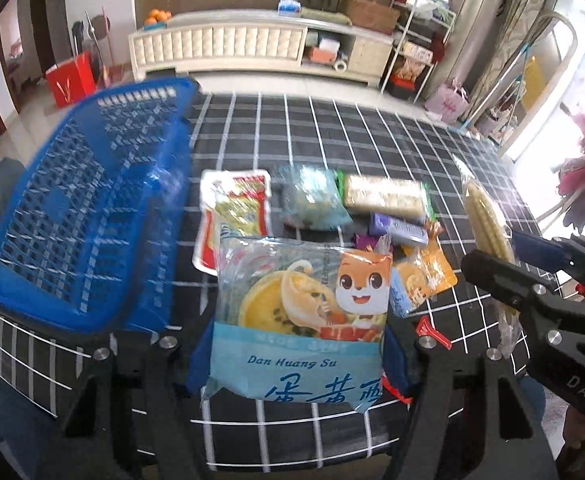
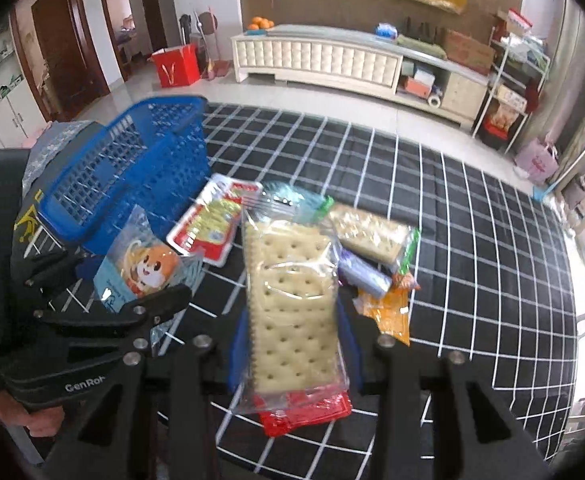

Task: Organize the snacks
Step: 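Carry the pastry bag and cracker pack over the blue basket with both grippers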

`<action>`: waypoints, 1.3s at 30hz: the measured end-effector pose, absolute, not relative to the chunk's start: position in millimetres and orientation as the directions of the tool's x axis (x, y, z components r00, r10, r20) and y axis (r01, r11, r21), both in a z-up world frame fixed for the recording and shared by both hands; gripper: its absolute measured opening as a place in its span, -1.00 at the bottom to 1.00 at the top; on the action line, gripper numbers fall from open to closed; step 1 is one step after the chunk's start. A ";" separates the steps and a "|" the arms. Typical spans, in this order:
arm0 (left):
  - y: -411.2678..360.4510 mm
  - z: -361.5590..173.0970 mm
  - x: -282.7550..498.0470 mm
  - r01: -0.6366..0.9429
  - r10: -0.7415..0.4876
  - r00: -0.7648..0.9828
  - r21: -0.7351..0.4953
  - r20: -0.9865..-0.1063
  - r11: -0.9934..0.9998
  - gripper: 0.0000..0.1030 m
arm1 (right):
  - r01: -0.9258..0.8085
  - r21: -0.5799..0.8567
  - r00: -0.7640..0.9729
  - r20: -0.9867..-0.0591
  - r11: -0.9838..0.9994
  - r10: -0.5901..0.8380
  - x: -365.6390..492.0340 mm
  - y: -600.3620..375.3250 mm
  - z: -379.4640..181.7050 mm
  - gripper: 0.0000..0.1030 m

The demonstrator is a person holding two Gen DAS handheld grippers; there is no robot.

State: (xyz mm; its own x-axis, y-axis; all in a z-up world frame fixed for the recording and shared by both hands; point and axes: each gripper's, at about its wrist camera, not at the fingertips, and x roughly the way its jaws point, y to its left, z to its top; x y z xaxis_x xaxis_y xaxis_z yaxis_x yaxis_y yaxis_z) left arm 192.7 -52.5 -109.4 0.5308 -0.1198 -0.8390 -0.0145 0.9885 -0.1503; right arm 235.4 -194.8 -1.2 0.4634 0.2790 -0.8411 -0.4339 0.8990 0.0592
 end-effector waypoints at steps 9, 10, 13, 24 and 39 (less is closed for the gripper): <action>0.1 -66.5 186.3 -0.014 -0.091 0.591 -0.123 -0.801 0.992 0.28 | -0.482 0.021 0.515 -0.802 0.876 0.302 229.4 -139.2 40.6 -0.13; 5.8 -65.4 190.2 -0.017 -0.085 0.596 -0.119 -0.798 0.993 0.28 | -0.486 0.022 0.518 -0.798 0.873 0.308 228.6 -134.1 43.4 -0.13; 24.4 -55.5 187.9 -0.015 -0.067 0.605 -0.096 -0.793 0.995 0.28 | -0.500 0.023 0.526 -0.786 0.866 0.324 229.2 -118.7 49.4 -0.13; 80.4 -27.2 185.3 0.115 -0.066 0.624 0.008 -0.778 0.993 0.28 | -0.535 0.035 0.525 -0.769 0.844 0.364 233.1 -60.3 53.3 -0.13; 129.1 -56.5 268.0 0.275 -0.145 0.548 0.014 -0.824 0.961 0.28 | -0.547 -0.017 0.522 -0.789 0.837 0.325 278.2 -4.8 35.0 -0.13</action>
